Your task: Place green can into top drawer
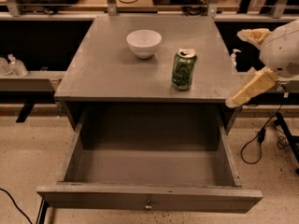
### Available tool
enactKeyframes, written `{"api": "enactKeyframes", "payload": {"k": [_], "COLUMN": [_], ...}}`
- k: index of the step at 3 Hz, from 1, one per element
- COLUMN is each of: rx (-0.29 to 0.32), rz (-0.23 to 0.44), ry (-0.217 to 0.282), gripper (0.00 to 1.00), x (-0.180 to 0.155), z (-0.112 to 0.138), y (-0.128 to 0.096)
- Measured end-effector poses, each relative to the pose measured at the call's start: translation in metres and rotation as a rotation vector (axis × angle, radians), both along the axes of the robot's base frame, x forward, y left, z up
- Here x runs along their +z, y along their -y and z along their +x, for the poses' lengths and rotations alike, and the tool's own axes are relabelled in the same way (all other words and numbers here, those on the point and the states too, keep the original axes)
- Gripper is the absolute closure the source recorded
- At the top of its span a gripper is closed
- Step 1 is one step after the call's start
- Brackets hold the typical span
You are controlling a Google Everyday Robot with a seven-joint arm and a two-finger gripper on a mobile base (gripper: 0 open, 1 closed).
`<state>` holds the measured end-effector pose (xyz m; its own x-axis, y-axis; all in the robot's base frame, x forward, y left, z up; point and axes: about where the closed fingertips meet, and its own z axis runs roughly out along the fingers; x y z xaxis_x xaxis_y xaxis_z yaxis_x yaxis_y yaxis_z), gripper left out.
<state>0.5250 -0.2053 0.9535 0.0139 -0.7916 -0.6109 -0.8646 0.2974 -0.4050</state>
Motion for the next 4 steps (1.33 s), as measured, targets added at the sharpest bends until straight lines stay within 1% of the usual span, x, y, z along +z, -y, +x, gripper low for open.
{"api": "enactKeyframes", "payload": {"k": [1, 2, 3, 4], "rx": [-0.008, -0.008, -0.005, -0.024], "rz": [0.224, 0.433, 0.569, 0.623], "ry": [0.151, 0.218, 0.206, 0.108], "gripper": [0.00, 0.00, 0.00, 0.00], "x": [0.004, 0.017, 0.021, 0.009], "z": [0.036, 0.066, 0.091, 0.113], "y": [0.003, -0.007, -0.024, -0.050]}}
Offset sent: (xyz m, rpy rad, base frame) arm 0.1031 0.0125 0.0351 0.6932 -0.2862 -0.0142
